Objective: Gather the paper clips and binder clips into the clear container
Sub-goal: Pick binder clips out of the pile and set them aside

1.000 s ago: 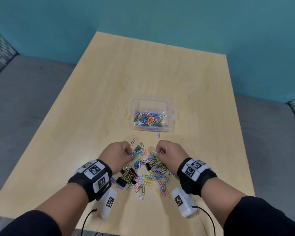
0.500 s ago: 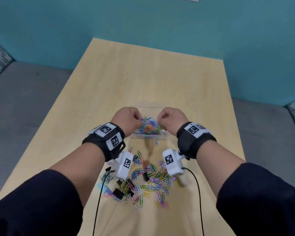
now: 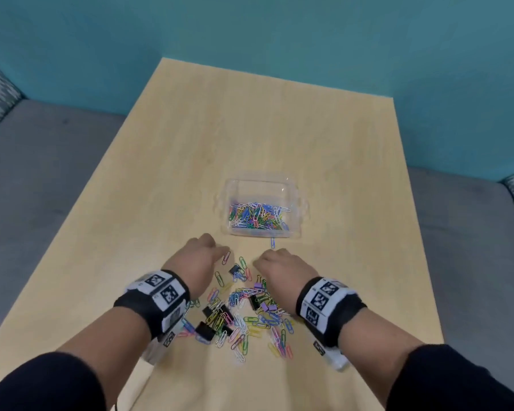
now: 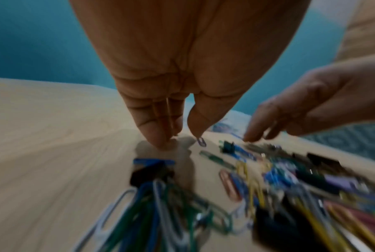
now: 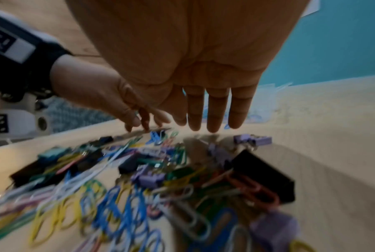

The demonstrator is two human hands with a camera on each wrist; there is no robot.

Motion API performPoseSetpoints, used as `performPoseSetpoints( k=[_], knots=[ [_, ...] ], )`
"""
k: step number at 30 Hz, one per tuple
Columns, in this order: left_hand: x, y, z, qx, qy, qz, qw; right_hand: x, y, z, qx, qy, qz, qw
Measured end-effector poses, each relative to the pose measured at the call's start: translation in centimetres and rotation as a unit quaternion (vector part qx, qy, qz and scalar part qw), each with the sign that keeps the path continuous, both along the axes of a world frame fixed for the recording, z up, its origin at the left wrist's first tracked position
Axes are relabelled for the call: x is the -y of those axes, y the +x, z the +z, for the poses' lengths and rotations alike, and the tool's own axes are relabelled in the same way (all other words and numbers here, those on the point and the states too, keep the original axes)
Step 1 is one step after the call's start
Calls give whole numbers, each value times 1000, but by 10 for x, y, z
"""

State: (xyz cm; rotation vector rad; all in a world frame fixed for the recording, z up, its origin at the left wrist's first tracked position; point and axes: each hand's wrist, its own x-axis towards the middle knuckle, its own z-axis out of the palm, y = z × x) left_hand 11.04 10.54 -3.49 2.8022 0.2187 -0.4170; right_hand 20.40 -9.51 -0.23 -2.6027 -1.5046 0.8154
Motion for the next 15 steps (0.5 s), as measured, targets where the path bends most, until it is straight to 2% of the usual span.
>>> performPoseSetpoints(
  k=[5,8,12,15],
  knots=[
    [9,-14,-6,46,91,-126,987,-7,-17,-13,57,-34,82,994],
    [9,-26,-8,70,112,-143,981,-4,-21,-15,88,-68,103,988],
    [21,-49,-5,47,103,-147,983,13,-36,-10,122,-107,135,978],
    [29,-60,-9,28,82,-126,988,26,-56,-14,121,-83,160,976]
  ],
)
